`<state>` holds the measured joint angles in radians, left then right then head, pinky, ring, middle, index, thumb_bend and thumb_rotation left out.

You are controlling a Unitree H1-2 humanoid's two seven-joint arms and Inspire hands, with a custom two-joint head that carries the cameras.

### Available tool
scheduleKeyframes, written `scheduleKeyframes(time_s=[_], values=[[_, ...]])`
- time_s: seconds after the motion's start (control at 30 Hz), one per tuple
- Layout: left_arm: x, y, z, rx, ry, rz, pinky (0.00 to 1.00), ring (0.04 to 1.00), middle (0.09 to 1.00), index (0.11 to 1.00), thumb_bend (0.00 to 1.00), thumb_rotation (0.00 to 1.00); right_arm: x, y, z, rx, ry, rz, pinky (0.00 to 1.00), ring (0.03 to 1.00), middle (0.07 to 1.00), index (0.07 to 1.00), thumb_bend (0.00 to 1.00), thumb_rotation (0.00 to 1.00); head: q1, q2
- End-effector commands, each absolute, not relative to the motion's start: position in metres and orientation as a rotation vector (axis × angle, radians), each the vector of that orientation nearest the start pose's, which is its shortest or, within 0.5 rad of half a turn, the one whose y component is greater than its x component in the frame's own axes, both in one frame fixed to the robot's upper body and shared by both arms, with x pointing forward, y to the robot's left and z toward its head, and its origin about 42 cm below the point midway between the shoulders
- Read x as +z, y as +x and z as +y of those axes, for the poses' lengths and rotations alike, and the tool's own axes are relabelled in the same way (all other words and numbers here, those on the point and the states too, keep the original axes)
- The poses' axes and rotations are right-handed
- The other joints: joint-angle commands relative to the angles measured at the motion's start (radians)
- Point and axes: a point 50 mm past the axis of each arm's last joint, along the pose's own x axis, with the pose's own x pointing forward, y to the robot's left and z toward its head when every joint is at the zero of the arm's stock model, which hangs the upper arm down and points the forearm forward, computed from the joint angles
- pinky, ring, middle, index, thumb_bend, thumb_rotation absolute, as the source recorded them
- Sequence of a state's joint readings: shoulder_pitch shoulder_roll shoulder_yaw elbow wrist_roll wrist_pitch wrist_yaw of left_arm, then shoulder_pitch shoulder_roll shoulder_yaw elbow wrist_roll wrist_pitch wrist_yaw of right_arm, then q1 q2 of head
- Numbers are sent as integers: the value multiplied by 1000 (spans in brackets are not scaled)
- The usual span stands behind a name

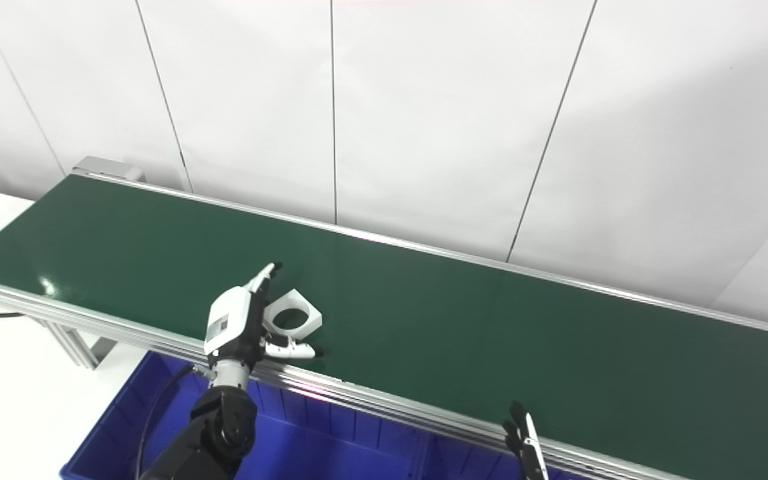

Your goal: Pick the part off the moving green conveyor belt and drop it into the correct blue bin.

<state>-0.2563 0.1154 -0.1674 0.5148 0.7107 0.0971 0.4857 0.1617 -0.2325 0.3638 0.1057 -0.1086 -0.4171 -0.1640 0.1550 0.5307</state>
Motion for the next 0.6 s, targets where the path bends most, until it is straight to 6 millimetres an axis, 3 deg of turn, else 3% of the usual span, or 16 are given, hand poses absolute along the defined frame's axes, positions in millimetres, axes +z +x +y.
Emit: scheduleKeyframes(time_s=[0.0, 0.07, 0.13, 0.2, 0.23, 0.27, 0.47, 0.57], values=[[55, 360, 227, 220, 1041, 46, 850, 834, 847, 872, 1000, 191, 60, 206, -201, 250, -202, -231, 942, 957, 983, 1000, 995, 989, 1, 0], [53, 360, 225, 221, 1068, 48, 722, 771, 813, 832, 1000, 162, 61, 206, -200, 251, -202, -233, 943, 956, 982, 1000, 996, 988, 0, 1], [54, 360, 222, 229, 1076, 30, 604, 676, 742, 742, 1000, 98, 61, 206, -199, 252, -199, -235, 942, 958, 985, 1000, 997, 988, 0, 0], [56, 361, 221, 234, 1063, 5, 538, 584, 636, 631, 936, 20, 62, 206, -199, 252, -198, -237, 942, 958, 987, 1000, 1000, 989, -1, -1], [58, 361, 220, 237, 1051, -14, 485, 522, 546, 570, 735, 10, 62, 206, -199, 251, -198, -238, 940, 959, 988, 1000, 1000, 991, -1, -1], [59, 362, 220, 236, 1039, -28, 361, 391, 438, 523, 574, 2, 62, 206, -198, 251, -197, -239, 940, 961, 988, 1000, 1000, 994, -3, -1], [66, 364, 220, 224, 1007, -37, 245, 315, 400, 508, 517, 0, 64, 206, -198, 253, -187, -241, 946, 958, 984, 1000, 1000, 989, -7, 1], [70, 365, 219, 219, 1007, -34, 238, 314, 400, 509, 516, 0, 64, 205, -198, 251, -181, -241, 946, 956, 976, 1000, 1000, 984, -7, 1]])
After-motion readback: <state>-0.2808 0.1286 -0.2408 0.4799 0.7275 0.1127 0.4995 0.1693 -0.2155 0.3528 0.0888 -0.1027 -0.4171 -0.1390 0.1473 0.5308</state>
